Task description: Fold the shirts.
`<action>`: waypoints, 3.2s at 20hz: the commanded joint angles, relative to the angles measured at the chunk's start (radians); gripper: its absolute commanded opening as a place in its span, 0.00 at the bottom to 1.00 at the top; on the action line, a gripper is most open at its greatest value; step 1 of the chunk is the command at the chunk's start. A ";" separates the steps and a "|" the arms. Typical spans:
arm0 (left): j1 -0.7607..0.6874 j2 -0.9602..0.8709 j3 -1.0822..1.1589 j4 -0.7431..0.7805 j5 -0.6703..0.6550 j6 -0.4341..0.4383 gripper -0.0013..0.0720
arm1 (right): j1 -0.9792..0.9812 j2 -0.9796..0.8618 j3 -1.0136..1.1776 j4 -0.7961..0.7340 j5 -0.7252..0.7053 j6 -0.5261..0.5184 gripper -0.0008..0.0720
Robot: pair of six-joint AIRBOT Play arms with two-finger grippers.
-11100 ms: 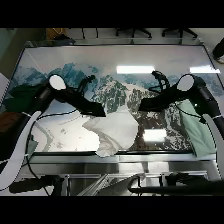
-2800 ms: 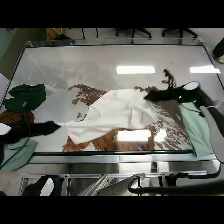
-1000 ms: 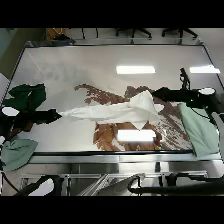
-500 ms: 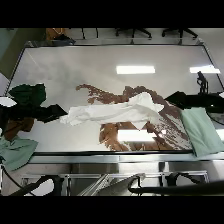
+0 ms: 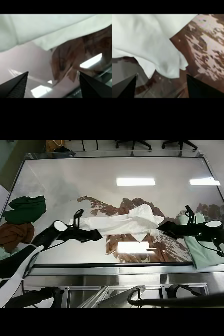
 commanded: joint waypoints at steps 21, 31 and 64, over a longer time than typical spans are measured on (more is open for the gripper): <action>0.165 0.296 1.125 -0.015 -0.291 -0.069 0.04 | -0.142 0.084 0.998 0.761 0.209 -0.158 0.04; 0.418 0.570 1.116 -0.011 -0.312 -0.042 0.04 | -0.178 0.195 1.317 0.534 0.128 -0.079 0.04; 0.317 0.106 0.122 0.147 -0.550 -0.205 0.93 | 0.011 -0.507 0.715 -0.002 -0.024 0.093 0.64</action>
